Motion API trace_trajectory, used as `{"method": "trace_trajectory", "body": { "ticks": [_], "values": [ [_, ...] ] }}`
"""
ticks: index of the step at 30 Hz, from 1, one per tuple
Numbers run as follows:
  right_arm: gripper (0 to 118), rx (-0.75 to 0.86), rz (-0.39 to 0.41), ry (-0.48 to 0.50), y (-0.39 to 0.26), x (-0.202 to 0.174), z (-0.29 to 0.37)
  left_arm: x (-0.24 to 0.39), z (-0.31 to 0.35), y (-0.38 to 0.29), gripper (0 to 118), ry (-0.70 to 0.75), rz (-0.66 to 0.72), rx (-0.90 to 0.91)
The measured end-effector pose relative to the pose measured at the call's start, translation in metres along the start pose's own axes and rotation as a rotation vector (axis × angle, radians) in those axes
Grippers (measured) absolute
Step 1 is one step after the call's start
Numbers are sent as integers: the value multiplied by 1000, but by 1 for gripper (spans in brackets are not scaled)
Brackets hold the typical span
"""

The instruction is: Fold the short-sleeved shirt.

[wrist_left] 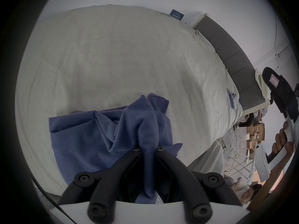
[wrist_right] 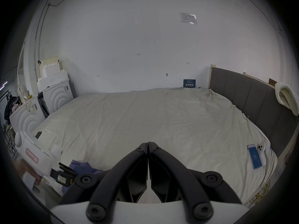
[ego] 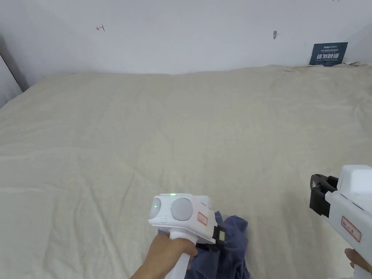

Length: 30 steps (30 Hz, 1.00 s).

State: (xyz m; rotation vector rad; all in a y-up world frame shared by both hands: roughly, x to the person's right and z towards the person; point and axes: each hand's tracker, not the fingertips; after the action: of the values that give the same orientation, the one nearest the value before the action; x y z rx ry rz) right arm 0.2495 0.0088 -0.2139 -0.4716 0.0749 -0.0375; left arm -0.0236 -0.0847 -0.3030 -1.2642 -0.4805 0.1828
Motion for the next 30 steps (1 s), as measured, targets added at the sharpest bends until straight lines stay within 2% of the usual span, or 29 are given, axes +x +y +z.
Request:
{"method": "trace_trajectory", "body": {
  "ticks": [5, 7, 8, 9, 11, 12, 21, 26, 28, 30],
  "values": [
    [0, -10, -4, -7, -2, 3, 1, 9, -18, 0, 9, 56, -33, -13],
    [0, -11, -4, -9, -3, 4, 1, 12, -18, 0, 22, 53, -34, -18],
    [0, -12, -5, -9, -3, 4, 1, 13, -16, 0, 36, 23, -35, -16],
    [0, -13, -6, -9, -3, 5, 1, 15, -14, 0, 63, -4, -36, -18],
    [0, -13, -7, -12, -3, 5, 2, 22, -9, -1, 103, -16, -28, -9],
    [0, -13, -7, -12, -3, 5, 2, 24, -6, -1, 117, -21, -38, 2],
    [0, -11, -2, -15, -1, 5, 4, 9, 51, -8, 118, -19, -55, 199],
    [0, -9, 3, -10, 1, 4, 5, -23, 75, -23, 116, 75, -46, 339],
    [0, -9, 6, -7, 2, 3, 5, -36, 82, -30, 104, 93, -26, 392],
    [0, -9, 8, -5, 3, 1, 5, -47, 85, -38, 69, 100, -11, 429]
  ]
}}
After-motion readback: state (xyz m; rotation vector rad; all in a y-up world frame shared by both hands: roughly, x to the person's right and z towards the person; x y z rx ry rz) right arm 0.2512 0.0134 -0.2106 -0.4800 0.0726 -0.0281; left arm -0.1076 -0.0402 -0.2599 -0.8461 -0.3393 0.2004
